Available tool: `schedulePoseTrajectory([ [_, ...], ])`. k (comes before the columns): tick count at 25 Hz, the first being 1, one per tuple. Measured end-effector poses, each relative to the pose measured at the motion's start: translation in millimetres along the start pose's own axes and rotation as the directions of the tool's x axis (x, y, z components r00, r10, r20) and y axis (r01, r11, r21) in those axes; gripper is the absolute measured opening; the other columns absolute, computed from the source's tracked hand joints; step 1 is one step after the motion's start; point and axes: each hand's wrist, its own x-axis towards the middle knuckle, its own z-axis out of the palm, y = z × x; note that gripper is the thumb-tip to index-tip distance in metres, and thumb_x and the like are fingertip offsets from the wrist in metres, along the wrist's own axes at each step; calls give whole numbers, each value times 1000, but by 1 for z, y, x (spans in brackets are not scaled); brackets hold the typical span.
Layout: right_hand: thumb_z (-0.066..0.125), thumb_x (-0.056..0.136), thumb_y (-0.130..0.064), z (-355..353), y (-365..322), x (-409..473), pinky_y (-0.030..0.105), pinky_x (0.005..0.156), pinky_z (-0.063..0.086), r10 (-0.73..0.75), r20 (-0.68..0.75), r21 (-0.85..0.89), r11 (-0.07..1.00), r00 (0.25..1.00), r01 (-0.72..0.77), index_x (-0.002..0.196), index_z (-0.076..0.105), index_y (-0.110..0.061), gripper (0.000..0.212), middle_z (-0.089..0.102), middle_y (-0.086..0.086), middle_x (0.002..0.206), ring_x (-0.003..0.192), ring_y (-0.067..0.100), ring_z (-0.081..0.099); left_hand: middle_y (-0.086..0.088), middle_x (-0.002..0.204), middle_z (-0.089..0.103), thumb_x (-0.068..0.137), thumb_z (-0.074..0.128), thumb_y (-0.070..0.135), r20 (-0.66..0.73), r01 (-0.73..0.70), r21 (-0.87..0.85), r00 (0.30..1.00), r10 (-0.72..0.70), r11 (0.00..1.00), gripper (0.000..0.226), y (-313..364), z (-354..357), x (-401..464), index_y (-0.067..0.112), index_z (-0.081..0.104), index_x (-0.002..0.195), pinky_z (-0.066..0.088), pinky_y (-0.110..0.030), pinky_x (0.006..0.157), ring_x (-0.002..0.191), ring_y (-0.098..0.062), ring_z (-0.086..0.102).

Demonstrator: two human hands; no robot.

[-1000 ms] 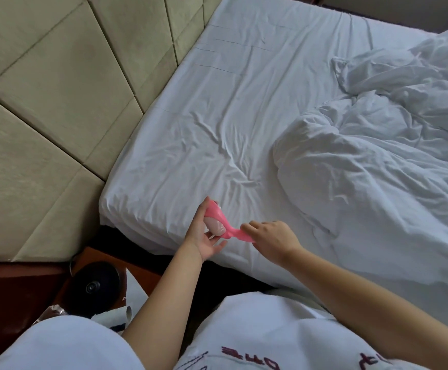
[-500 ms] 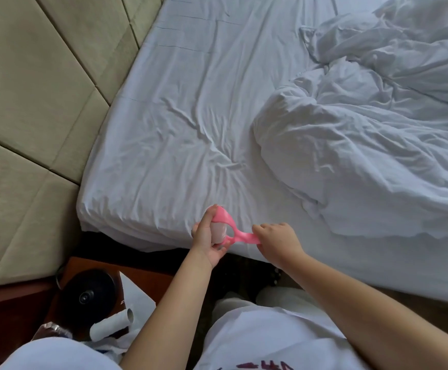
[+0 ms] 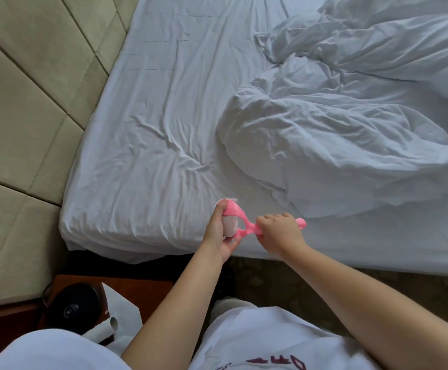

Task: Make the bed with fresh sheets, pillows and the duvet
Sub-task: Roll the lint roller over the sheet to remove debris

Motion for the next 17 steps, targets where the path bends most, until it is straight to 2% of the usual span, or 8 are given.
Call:
schedulePoseTrajectory([
  [2, 43, 94, -21, 7, 24, -23, 31, 72, 26, 32, 0, 25, 999, 1000, -32, 99, 56, -16, 15, 64, 1, 100, 93, 25, 61, -9, 100, 50, 82, 67, 40, 1, -10, 33, 1000, 10, 999, 17, -30, 25, -7, 24, 71, 83, 50, -39, 89, 98, -24, 51],
  [5, 44, 94, -22, 18, 69, -64, 32, 73, 27, 62, -19, 62, 996, 998, -61, 97, 57, -16, 15, 64, 0, 99, 93, 24, 61, -9, 102, 51, 80, 69, 46, -7, -17, 107, 1000, 18, 994, 17, -84, 59, -17, 30, 74, 79, 49, -37, 87, 95, -24, 53],
  [8, 44, 94, -22, 31, 114, -107, 32, 73, 27, 78, -21, 111, 991, 997, -75, 99, 57, -15, 15, 64, 1, 99, 93, 24, 61, -7, 108, 54, 75, 69, 54, -51, -14, 220, 998, 26, 975, 24, -139, 88, -23, 35, 74, 89, 45, -38, 95, 93, -24, 55],
  [11, 45, 94, -20, 45, 155, -144, 32, 75, 30, 87, -73, 165, 983, 994, -75, 95, 57, -15, 13, 62, 0, 90, 82, 23, 56, -7, 112, 55, 72, 70, 57, -74, -39, 298, 995, 64, 954, 43, -188, 118, -24, 33, 67, 108, 36, -45, 105, 94, -24, 56],
  [14, 46, 95, -20, 58, 202, -186, 30, 76, 32, 138, -130, 206, 973, 982, -109, 90, 56, -15, 12, 61, 0, 86, 74, 20, 50, -8, 116, 56, 74, 68, 58, -62, -65, 364, 994, 94, 929, 49, -238, 154, -29, 30, 60, 113, 39, -46, 101, 104, -28, 57],
  [17, 48, 95, -22, 66, 249, -219, 30, 79, 36, 204, -163, 223, 961, 965, -165, 91, 58, -14, 13, 64, 0, 89, 80, 20, 58, -6, 118, 57, 75, 66, 57, -11, -91, 431, 994, 107, 898, 44, -277, 198, -32, 32, 63, 110, 39, -44, 94, 104, -26, 58],
])
